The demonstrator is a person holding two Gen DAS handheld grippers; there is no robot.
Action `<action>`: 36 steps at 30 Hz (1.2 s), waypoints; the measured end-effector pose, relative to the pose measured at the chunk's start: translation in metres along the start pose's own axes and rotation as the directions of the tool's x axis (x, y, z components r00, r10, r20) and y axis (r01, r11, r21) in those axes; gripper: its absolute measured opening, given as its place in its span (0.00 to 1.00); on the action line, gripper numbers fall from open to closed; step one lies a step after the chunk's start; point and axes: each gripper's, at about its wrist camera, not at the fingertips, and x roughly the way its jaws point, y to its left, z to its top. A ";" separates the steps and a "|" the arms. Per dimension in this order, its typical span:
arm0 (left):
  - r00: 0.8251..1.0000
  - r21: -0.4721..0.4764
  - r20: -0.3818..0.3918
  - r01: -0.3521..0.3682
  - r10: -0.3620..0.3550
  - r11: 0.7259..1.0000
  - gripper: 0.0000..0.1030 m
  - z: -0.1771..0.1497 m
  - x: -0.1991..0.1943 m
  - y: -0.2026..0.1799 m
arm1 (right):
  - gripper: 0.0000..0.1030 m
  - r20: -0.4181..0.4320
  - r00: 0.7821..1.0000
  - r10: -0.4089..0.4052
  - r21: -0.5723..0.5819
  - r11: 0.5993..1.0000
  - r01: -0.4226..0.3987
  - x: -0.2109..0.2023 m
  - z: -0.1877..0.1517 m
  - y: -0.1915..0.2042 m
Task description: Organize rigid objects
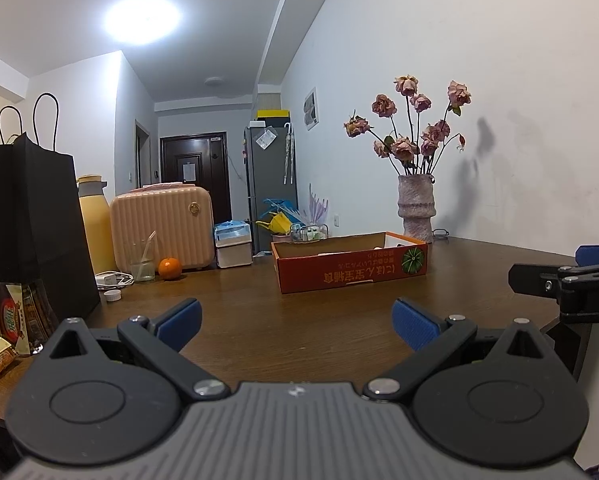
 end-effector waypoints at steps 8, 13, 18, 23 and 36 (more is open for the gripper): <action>1.000 0.005 0.009 0.005 -0.005 1.000 1.00 0.000 -0.001 0.001 | 1.00 -0.003 1.000 0.003 0.001 1.000 -0.003 0.000 0.000 0.000; 1.000 0.004 0.011 0.004 -0.004 1.000 1.00 0.000 -0.001 0.001 | 1.00 -0.007 1.000 -0.002 -0.002 1.000 0.002 -0.001 0.000 0.000; 1.000 0.002 0.007 0.000 0.000 1.000 1.00 0.000 0.000 0.002 | 1.00 -0.003 1.000 -0.002 -0.001 1.000 0.002 -0.001 0.001 0.000; 1.000 0.008 0.013 0.000 0.000 1.000 1.00 0.001 -0.001 0.000 | 1.00 -0.005 1.000 -0.003 0.000 1.000 0.003 -0.001 0.000 0.000; 1.000 0.013 0.014 -0.006 0.006 1.000 1.00 0.000 0.000 0.000 | 1.00 -0.009 1.000 -0.004 0.001 1.000 0.004 0.000 0.000 0.000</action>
